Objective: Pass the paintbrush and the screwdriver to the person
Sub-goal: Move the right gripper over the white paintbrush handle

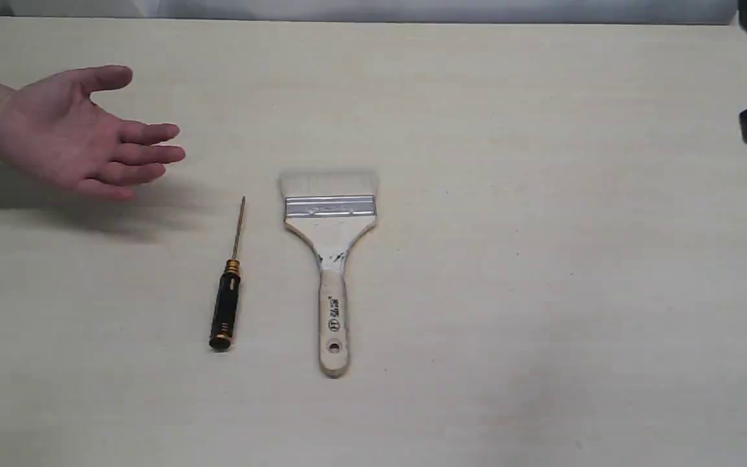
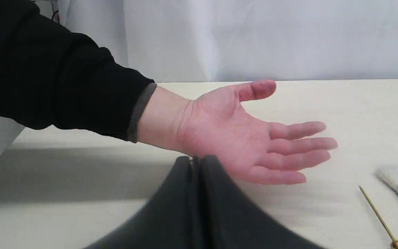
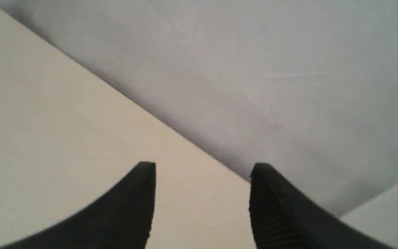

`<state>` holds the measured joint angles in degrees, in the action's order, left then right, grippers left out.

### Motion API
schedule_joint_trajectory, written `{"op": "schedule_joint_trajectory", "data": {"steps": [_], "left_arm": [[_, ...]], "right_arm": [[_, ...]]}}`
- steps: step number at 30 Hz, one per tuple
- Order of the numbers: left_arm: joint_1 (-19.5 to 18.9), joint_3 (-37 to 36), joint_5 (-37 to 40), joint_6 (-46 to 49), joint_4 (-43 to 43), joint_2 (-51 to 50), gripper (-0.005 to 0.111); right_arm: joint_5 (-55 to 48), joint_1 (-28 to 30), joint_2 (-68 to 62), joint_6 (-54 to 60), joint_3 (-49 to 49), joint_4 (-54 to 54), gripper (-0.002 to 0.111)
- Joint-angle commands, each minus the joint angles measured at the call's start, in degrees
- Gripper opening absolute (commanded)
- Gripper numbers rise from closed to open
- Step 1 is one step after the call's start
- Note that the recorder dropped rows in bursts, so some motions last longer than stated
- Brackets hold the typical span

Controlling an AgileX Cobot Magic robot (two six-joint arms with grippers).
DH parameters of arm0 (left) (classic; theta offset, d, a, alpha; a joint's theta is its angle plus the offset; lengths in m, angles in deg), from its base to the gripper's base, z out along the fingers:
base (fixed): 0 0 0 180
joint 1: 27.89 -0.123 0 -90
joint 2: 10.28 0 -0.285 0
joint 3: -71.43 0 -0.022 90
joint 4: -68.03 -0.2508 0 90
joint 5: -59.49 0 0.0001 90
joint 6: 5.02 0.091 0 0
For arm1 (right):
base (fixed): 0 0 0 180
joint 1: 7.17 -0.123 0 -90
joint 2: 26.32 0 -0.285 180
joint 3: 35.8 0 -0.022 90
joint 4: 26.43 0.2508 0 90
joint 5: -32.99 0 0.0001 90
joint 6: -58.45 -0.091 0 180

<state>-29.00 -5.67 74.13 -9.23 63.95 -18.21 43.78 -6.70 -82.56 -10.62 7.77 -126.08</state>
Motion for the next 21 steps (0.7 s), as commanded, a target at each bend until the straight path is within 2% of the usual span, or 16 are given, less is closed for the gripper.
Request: {"op": "schedule_joint_trajectory", "data": {"steps": [1,5,7,9,14,16,17,18,19,21], "left_arm": [[0.47,-0.12,-0.40,-0.12,0.12,0.14,0.000],[0.47,-0.12,-0.40,-0.12,0.12,0.14,0.000],[0.47,-0.12,-0.40,-0.12,0.12,0.14,0.000],[0.47,-0.12,-0.40,-0.12,0.12,0.14,0.000],[0.47,-0.12,-0.40,-0.12,0.12,0.14,0.000],[0.47,-0.12,-0.40,-0.12,0.12,0.14,0.000],[0.47,-0.12,-0.40,-0.12,0.12,0.14,0.000],[0.47,-0.12,-0.40,-0.12,0.12,0.14,0.000],[0.47,-0.12,-0.40,-0.12,0.12,0.14,0.000],[0.47,-0.12,-0.40,-0.12,0.12,0.14,0.000]], "right_arm": [[-2.56,0.08,-2.08,9.23,1.63,-0.29,0.046],[-2.07,-3.55,-1.47,33.42,2.54,-0.29,0.035],[-3.97,-7.16,-0.79,43.53,2.66,-0.29,0.034],[-9.22,-10.66,-0.51,48.65,2.81,-0.29,0.034],[-30.08,-23.56,-0.45,56.34,2.43,-0.29,0.034],[-36.00,-28.40,-0.45,51.94,1.56,-0.29,0.034],[-39.02,-30.99,-0.45,44.99,0.46,-0.29,0.034],[-41.44,-32.98,-0.59,37.03,-0.51,-0.29,0.034],[-44.79,-35.62,-0.87,21.37,-1.92,-0.29,0.034],[-48.30,-38.50,-1.30,0.67,-4.69,-0.29,0.034]]}}
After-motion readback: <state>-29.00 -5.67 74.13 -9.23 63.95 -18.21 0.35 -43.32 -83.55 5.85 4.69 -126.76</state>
